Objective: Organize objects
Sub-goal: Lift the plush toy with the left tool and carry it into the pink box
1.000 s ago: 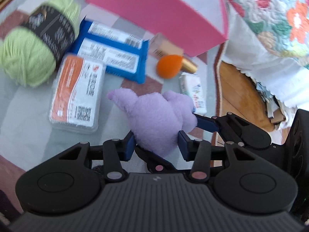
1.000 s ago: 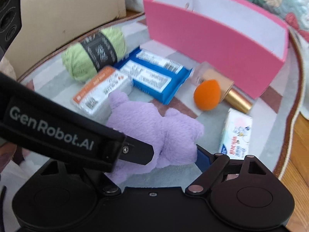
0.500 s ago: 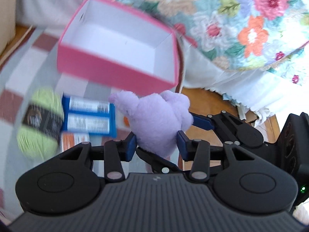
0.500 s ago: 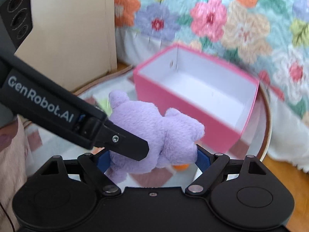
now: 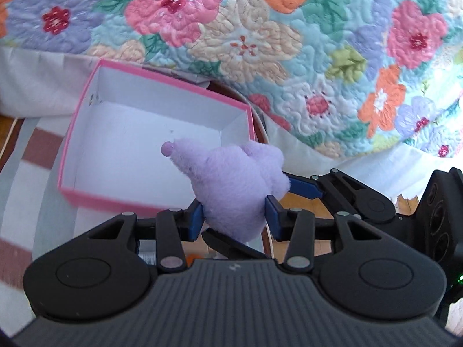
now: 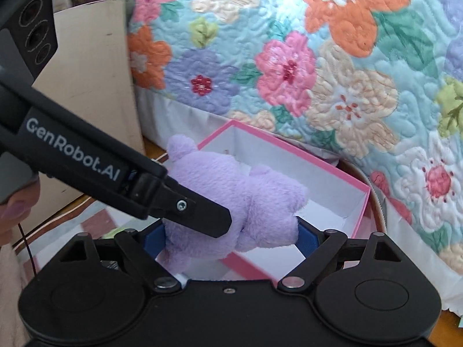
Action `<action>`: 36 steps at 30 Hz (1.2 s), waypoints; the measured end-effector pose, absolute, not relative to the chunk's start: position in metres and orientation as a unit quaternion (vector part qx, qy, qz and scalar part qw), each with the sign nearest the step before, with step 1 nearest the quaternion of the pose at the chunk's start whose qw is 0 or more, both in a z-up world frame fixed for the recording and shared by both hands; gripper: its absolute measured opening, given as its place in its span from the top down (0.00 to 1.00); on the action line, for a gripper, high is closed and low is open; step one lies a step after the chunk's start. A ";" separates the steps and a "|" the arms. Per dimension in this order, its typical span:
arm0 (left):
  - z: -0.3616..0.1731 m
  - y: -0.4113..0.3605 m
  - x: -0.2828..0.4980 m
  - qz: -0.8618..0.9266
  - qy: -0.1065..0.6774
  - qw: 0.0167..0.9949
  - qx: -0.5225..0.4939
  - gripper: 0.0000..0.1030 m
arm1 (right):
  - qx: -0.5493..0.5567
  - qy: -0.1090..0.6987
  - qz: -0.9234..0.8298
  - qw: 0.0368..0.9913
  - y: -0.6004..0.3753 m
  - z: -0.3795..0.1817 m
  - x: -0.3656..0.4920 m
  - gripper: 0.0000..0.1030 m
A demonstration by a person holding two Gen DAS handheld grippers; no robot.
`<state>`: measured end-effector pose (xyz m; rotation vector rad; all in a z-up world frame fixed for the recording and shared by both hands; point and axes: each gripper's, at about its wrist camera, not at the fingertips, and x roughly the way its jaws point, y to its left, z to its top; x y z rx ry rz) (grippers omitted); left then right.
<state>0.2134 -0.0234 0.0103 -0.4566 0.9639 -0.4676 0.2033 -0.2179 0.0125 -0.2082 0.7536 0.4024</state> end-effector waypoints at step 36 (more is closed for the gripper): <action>-0.142 -0.058 0.395 -0.227 0.508 0.794 -0.245 0.57 | -0.116 0.468 0.058 0.874 -0.241 -0.107 0.365 0.22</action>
